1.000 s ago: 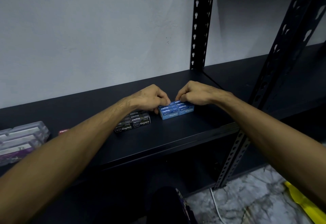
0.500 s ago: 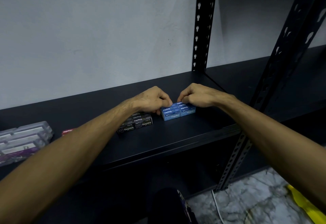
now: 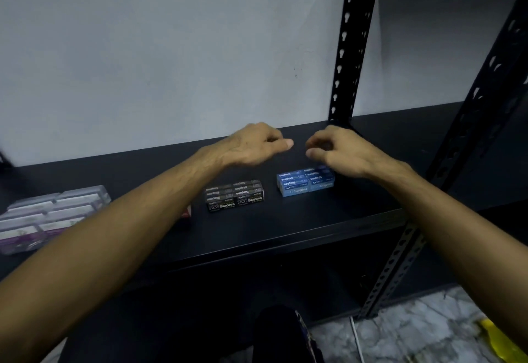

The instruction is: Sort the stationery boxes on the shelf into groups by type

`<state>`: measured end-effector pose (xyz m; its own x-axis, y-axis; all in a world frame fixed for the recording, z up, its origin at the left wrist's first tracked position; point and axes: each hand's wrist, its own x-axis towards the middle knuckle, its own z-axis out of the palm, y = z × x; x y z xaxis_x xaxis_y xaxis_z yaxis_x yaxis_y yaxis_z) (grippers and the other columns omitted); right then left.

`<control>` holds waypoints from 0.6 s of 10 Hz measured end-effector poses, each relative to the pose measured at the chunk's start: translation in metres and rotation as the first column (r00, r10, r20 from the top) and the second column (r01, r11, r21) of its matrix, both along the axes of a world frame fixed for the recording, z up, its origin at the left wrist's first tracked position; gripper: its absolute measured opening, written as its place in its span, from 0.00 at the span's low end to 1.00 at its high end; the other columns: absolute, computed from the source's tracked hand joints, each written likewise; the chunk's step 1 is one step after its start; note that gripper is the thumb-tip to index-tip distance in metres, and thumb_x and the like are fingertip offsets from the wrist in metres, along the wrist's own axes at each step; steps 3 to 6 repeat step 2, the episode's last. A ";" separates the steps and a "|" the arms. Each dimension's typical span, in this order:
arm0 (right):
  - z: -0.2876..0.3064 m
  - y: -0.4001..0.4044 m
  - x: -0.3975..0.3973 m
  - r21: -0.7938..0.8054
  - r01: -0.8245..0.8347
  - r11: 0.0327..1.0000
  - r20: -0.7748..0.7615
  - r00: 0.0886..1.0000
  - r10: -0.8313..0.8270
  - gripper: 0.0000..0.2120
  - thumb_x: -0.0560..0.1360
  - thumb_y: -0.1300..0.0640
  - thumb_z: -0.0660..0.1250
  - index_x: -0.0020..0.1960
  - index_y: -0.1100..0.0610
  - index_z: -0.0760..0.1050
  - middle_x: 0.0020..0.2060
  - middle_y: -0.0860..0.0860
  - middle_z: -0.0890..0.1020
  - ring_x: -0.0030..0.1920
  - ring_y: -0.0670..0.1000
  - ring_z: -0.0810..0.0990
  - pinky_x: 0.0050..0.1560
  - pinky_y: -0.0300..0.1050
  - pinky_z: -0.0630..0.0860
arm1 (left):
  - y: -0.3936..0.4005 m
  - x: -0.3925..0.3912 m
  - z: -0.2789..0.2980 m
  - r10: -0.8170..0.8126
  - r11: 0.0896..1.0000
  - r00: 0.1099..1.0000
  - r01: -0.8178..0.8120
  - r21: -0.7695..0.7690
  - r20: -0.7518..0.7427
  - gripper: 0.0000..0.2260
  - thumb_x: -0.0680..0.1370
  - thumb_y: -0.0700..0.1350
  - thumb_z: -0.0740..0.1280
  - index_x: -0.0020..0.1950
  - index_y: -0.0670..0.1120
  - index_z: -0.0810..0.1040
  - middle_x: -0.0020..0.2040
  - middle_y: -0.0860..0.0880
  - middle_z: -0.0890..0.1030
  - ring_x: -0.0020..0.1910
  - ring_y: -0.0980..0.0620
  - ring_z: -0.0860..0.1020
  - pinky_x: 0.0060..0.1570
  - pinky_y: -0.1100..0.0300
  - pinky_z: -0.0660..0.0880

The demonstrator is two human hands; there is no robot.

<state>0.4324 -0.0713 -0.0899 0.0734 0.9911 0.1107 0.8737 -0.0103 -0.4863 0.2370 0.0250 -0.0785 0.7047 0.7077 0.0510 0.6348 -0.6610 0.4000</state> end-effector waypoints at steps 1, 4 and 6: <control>0.009 -0.040 -0.020 0.283 0.013 0.959 0.066 0.997 -0.033 0.14 0.78 0.45 0.66 0.59 0.50 0.80 0.52 0.43 0.78 0.52 0.46 0.78 0.55 0.49 0.76 | -0.026 -0.030 0.030 -0.017 0.993 0.987 -0.003 0.122 0.158 0.16 0.81 0.59 0.59 0.45 0.50 0.80 0.37 0.53 0.79 0.36 0.55 0.75 0.40 0.58 0.72; 0.009 -0.102 -0.044 0.555 -0.003 0.832 -0.072 0.996 0.051 0.05 0.77 0.51 0.68 0.48 0.51 0.81 0.44 0.43 0.80 0.44 0.46 0.79 0.47 0.45 0.75 | -0.069 -0.068 0.036 -0.071 0.982 0.878 -0.022 0.188 0.473 0.17 0.83 0.54 0.59 0.47 0.45 0.82 0.36 0.49 0.79 0.34 0.56 0.75 0.38 0.58 0.72; 0.009 -0.102 -0.044 0.555 -0.003 0.832 -0.072 0.996 0.051 0.05 0.77 0.51 0.68 0.48 0.51 0.81 0.44 0.43 0.80 0.44 0.46 0.79 0.47 0.45 0.75 | -0.069 -0.068 0.036 -0.071 0.982 0.878 -0.022 0.188 0.473 0.17 0.83 0.54 0.59 0.47 0.45 0.82 0.36 0.49 0.79 0.34 0.56 0.75 0.38 0.58 0.72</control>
